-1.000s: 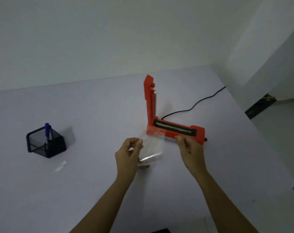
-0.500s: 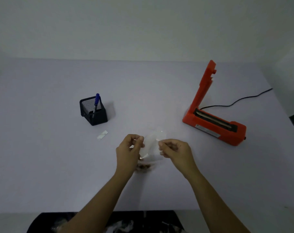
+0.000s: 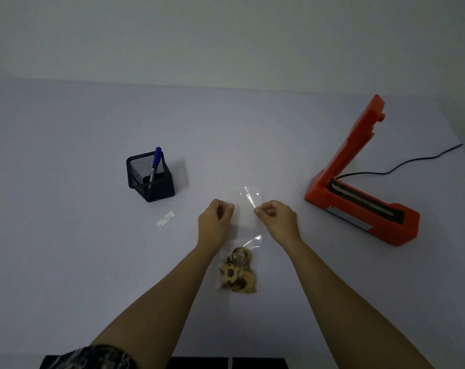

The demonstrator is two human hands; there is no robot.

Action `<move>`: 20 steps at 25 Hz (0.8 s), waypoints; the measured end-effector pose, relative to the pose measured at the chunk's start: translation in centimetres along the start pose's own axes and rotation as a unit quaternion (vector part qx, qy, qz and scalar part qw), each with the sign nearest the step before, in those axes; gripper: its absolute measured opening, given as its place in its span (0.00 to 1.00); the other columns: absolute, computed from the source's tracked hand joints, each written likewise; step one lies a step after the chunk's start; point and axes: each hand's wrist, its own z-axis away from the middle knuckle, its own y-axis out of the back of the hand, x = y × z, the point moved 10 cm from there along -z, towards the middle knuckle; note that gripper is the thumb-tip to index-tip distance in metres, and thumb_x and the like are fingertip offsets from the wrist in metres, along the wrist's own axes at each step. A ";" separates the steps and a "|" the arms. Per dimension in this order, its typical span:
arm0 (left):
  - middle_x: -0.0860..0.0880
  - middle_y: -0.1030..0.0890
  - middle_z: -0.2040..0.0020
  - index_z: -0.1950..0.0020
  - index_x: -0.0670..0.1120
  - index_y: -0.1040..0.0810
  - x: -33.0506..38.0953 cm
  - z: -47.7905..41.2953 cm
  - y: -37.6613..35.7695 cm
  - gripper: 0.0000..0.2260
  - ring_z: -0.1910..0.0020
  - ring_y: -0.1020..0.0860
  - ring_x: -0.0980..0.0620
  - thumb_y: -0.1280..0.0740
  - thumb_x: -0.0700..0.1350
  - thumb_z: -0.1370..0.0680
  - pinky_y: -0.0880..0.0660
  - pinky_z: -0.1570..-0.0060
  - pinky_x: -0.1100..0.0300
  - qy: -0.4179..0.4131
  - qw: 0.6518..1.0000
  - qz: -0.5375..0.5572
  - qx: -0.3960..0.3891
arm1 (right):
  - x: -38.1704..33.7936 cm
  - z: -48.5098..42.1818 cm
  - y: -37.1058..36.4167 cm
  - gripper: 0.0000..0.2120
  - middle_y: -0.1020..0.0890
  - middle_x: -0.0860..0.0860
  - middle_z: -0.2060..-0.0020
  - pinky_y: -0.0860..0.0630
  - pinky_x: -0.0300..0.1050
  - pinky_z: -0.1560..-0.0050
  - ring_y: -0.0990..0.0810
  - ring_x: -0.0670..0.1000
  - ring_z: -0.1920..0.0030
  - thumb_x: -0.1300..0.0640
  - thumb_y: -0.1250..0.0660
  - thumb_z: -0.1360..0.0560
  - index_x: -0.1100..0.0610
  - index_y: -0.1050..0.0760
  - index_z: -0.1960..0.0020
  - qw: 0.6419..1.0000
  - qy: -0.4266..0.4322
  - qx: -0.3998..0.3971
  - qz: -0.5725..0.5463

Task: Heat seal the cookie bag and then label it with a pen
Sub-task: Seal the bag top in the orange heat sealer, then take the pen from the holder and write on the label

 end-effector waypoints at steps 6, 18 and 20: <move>0.46 0.25 0.64 0.61 0.42 0.28 0.0 -2.6 -0.8 0.10 0.65 0.26 0.49 0.37 0.46 0.23 0.33 0.64 0.61 -0.025 0.987 -0.153 0.035 | 0.8 -2.0 -0.7 0.08 0.20 0.49 0.64 0.27 0.40 0.56 0.23 0.48 0.61 0.56 0.27 0.30 0.59 0.21 0.55 0.999 0.001 0.007 0.052; 0.43 0.23 0.44 0.37 0.40 0.27 3.1 1.7 6.1 0.14 0.54 0.24 0.52 0.39 0.45 0.21 0.29 0.54 0.65 -0.114 0.983 -0.111 0.090 | -7.4 -1.6 -0.5 0.10 0.19 0.55 0.56 0.25 0.44 0.54 0.23 0.50 0.59 0.56 0.35 0.26 0.59 0.23 0.47 0.979 0.135 0.034 0.150; 0.42 0.21 0.49 0.43 0.40 0.24 2.8 3.3 11.3 0.10 0.58 0.26 0.54 0.39 0.41 0.21 0.32 0.61 0.74 -0.116 0.974 -0.087 0.172 | -10.7 -1.6 -2.2 0.08 0.18 0.55 0.56 0.24 0.43 0.53 0.23 0.49 0.60 0.58 0.36 0.25 0.59 0.22 0.49 0.973 0.181 0.018 0.143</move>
